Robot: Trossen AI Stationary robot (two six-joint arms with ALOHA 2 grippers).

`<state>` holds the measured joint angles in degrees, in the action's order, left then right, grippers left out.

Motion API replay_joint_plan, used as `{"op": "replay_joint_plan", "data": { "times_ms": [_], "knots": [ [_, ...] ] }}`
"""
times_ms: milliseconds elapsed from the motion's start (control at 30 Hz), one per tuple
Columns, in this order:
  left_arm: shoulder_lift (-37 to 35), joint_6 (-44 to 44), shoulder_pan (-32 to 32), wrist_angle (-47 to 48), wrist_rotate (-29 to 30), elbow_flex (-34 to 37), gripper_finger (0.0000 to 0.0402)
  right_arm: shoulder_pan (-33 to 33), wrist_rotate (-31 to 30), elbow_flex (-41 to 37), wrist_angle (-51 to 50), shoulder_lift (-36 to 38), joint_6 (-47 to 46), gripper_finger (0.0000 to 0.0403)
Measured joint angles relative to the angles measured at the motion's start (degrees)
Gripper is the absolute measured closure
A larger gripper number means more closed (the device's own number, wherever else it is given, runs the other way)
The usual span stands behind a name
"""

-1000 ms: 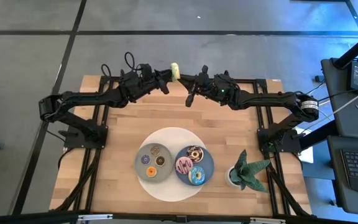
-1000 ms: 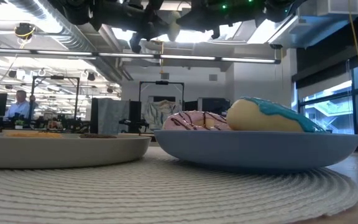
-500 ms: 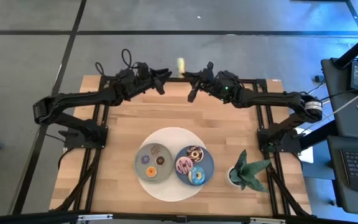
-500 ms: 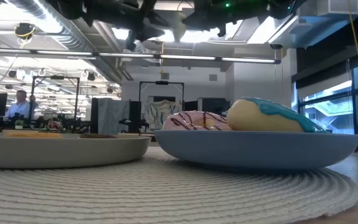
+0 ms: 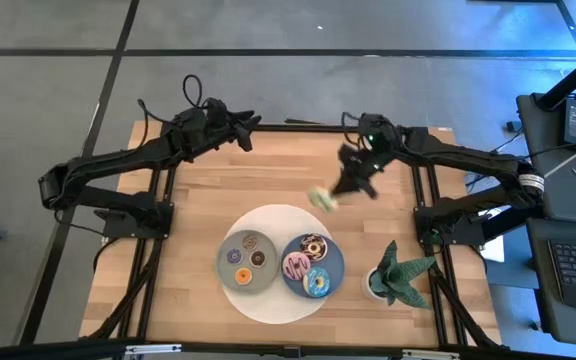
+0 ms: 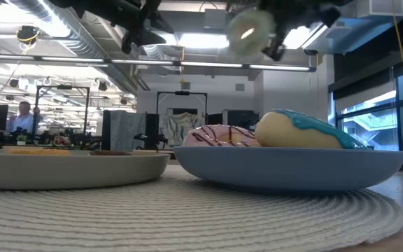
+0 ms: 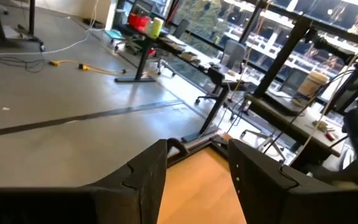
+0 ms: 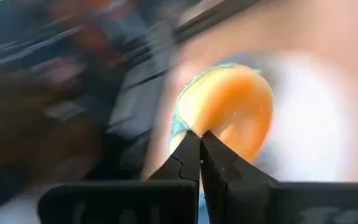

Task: Pick & Place donuts
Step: Put the big green and blue donut on the blue plate

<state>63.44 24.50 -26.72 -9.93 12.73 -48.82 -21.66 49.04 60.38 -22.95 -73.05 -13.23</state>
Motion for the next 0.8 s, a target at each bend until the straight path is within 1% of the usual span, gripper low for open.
{"op": "replay_joint_plan", "data": {
  "times_ms": [67, 133, 233, 333, 467, 500, 600, 733, 800],
  "knots": [
    [0.02, 0.14, -0.01, 0.54, 0.0, 0.0, 0.0235, 0.91, 9.74, -2.15, -0.69, 0.7, -0.13, 0.0399],
    [0.02, 0.19, 0.0, 1.03, 0.0, 0.0, 0.0233, 2.03, 15.02, -5.84, 1.34, 1.08, -2.01, 0.0399],
    [0.04, 0.33, 0.16, 2.22, -0.68, 0.0, 0.0233, 3.16, 17.59, -12.87, 9.88, 0.93, -7.33, 0.0399],
    [0.03, 0.4, 0.46, 3.91, -0.39, 0.01, 0.0235, 3.72, 18.51, -20.33, 23.18, 0.93, -12.52, 0.0399],
    [0.04, 0.78, 0.55, 5.13, -0.34, 0.02, 0.0233, 4.58, 23.07, -28.24, 39.64, 0.93, -19.52, 0.0399],
    [0.04, 1.22, 0.55, 5.41, -0.31, 0.02, 0.0233, 5.02, 23.15, -29.94, 41.78, 0.93, -20.68, 0.0399],
    [0.04, 2.29, 0.55, 5.86, -0.22, 0.02, 0.0234, 6.42, 22.55, -33.8, 44.08, 0.8, -22.63, 0.0399],
    [0.04, 2.67, 0.25, 5.88, -0.11, 0.02, 0.0234, 8.78, 17.21, -35.93, 46.11, -0.24, -22.31, 0.0399],
    [0.04, 2.76, 0.06, 5.9, 0.79, 0.02, 0.0233, 10.0, 15.47, -35.98, 49.82, -1.56, -22.43, 0.0399]
  ]
}}
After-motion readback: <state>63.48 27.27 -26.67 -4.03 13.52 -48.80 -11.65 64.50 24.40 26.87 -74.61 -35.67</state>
